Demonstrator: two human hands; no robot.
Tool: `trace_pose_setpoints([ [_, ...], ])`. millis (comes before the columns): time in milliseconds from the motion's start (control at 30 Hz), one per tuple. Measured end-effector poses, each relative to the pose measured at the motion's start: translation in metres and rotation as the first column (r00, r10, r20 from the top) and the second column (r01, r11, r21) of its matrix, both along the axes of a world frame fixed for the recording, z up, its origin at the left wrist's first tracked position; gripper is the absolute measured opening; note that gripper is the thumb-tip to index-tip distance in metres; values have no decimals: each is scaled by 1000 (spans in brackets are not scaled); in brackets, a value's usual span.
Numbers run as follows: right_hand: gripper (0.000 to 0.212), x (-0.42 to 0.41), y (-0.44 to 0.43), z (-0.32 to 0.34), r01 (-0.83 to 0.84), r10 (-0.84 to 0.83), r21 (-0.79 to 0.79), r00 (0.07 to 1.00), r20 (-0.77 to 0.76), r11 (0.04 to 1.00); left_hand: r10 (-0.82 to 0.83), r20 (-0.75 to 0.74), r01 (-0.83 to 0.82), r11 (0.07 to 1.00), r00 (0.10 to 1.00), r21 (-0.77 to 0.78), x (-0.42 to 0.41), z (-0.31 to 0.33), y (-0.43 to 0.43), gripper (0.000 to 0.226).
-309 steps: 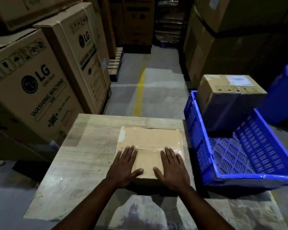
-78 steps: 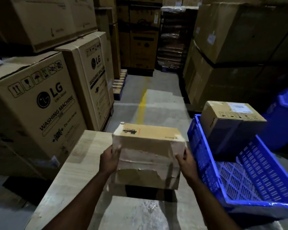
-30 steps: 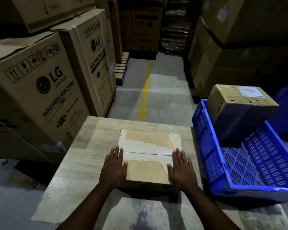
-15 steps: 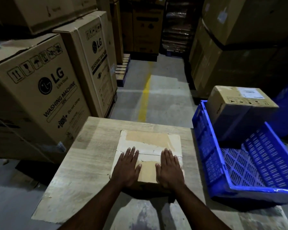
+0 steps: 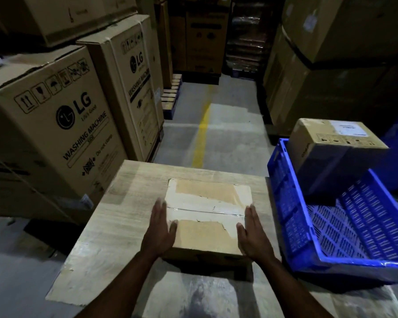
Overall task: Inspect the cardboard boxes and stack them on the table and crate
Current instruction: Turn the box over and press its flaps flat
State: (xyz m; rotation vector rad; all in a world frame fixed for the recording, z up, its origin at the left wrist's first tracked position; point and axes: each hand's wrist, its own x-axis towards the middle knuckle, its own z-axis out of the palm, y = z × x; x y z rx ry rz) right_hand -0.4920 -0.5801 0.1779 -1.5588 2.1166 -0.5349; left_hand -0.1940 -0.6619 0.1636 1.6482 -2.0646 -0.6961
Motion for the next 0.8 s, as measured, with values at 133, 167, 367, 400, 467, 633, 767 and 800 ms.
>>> trace_pose_setpoints([
  [133, 81, -2, 20, -10, 197, -172, -50, 932, 318, 979, 286, -184, -233, 936, 940, 262, 3, 5, 12, 65],
  [167, 85, -1, 22, -11, 233, -207, -28, 906, 370, 972, 290, -199, -229, 932, 936, 281, 3, 6, 14, 55],
  [367, 78, 0, 15, 3, 301, -274, 35, 805, 527, 953, 271, -276, -181, 933, 922, 310, 5, 12, 14, 42],
  [400, 72, -1, 13, 11, 297, -262, 20, 806, 530, 955, 278, -285, -186, 932, 917, 311, 4, 12, 16, 42],
  [467, 56, -7, 6, 32, 268, -213, -35, 830, 515, 963, 304, -309, -198, 923, 901, 329, 0, 14, 23, 44],
  [633, 48, -34, -26, 99, 83, -35, -153, 955, 296, 985, 255, -285, -154, 930, 924, 334, -21, 17, 41, 43],
  [767, 54, -37, -46, 144, -84, 84, -131, 996, -11, 988, 110, -117, -40, 874, 987, 485, -43, 9, 59, 60],
  [800, 55, -34, -49, 152, -133, 124, -140, 990, -73, 981, 72, -79, -17, 837, 994, 547, -49, 7, 62, 61],
])
